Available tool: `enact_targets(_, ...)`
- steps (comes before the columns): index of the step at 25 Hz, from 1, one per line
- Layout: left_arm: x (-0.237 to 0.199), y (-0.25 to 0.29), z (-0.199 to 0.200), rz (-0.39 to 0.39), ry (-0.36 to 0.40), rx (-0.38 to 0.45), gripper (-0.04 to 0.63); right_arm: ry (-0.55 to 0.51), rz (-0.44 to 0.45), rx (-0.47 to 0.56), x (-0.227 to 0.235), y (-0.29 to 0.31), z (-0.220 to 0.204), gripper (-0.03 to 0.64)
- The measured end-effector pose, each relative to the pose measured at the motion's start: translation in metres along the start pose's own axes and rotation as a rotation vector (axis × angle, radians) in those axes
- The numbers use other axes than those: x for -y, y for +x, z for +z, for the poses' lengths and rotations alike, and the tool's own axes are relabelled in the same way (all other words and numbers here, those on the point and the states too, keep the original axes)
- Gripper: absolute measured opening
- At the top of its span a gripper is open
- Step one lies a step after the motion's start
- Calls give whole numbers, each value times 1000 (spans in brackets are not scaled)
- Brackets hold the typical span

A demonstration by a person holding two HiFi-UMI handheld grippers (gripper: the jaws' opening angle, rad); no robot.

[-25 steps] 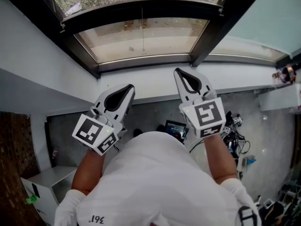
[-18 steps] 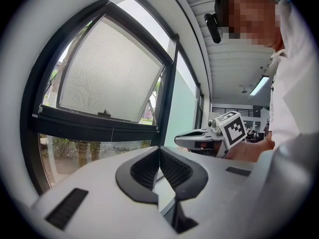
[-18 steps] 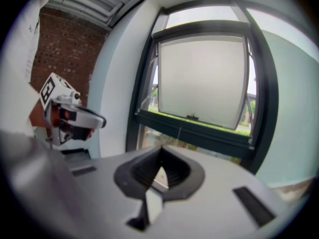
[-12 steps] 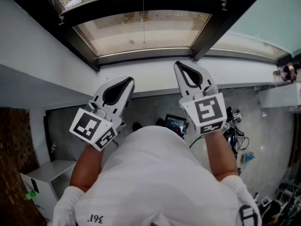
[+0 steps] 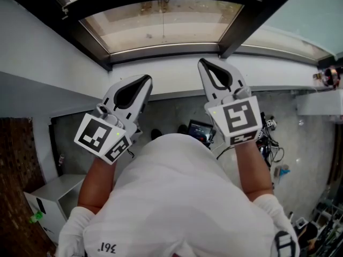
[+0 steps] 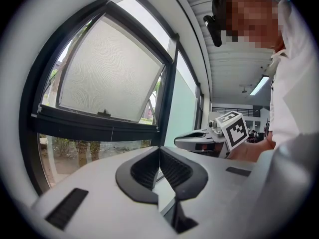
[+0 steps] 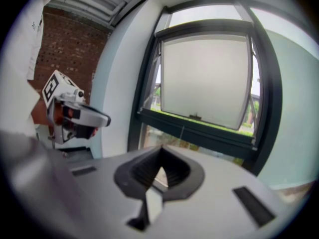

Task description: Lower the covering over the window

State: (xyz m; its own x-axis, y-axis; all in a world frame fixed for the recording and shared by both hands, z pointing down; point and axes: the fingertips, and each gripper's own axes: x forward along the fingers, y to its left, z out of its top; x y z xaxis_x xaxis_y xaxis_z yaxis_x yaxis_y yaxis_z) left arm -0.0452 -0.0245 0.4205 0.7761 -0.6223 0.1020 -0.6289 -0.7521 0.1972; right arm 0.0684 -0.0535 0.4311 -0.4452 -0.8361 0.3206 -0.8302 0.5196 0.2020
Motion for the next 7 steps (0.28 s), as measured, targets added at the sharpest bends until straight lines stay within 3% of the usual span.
enact_targets(7,-3,3,4,-2,3,-1,20,-12,0,-6,0,4,1,21)
